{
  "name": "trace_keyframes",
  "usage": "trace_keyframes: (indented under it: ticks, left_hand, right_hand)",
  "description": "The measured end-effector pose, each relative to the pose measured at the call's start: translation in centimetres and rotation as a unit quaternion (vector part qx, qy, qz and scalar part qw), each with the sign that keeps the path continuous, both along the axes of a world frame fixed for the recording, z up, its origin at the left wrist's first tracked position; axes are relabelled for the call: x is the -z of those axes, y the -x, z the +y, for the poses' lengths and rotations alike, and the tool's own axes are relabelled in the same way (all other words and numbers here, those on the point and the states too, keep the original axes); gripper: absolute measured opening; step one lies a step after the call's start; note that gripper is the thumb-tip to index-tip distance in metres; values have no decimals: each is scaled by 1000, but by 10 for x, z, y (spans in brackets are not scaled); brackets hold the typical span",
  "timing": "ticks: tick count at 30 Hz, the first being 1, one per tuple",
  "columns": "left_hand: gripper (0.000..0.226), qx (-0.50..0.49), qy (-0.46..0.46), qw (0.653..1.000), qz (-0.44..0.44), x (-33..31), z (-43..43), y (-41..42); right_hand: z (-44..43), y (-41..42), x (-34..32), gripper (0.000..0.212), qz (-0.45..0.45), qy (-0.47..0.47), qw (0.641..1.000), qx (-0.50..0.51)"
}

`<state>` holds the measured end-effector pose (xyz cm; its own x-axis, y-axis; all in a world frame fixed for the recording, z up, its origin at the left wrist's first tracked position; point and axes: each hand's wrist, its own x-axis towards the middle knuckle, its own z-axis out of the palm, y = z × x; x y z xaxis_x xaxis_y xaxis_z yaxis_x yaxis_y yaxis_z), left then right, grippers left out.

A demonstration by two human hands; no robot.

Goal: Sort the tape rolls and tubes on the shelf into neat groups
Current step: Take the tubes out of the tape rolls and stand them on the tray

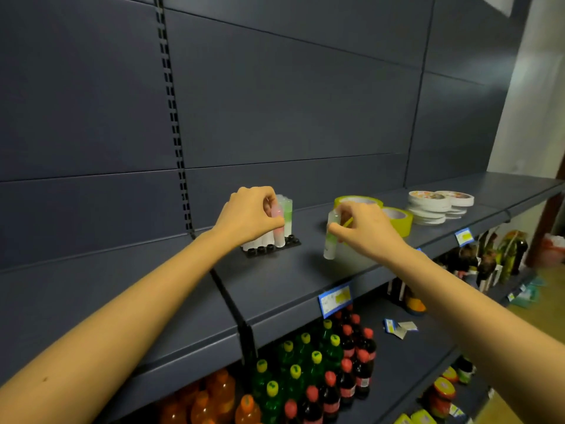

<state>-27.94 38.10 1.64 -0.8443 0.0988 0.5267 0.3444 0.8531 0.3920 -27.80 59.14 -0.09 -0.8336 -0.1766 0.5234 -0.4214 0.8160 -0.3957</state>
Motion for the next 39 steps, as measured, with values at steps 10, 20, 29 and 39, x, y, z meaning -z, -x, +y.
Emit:
trace_keyframes:
  ticks: [10,20,29,39]
  left_hand:
    - [16,-74,39,996,23,17,19,53]
    - [18,-176,195,964,43,20,41,62]
    - [27,-258,365,894,30,30,49,73]
    - [43,-319,240,914,68,33,42,51]
  right_hand:
    - [-4,73,7,22,19,32,996,-86]
    - [-16,123,9,21,14,2,987,-157]
    - [-26,146,13,32,-3,-47,979,-200]
    - [-29,146,-8,26,97,-167,963,-186]
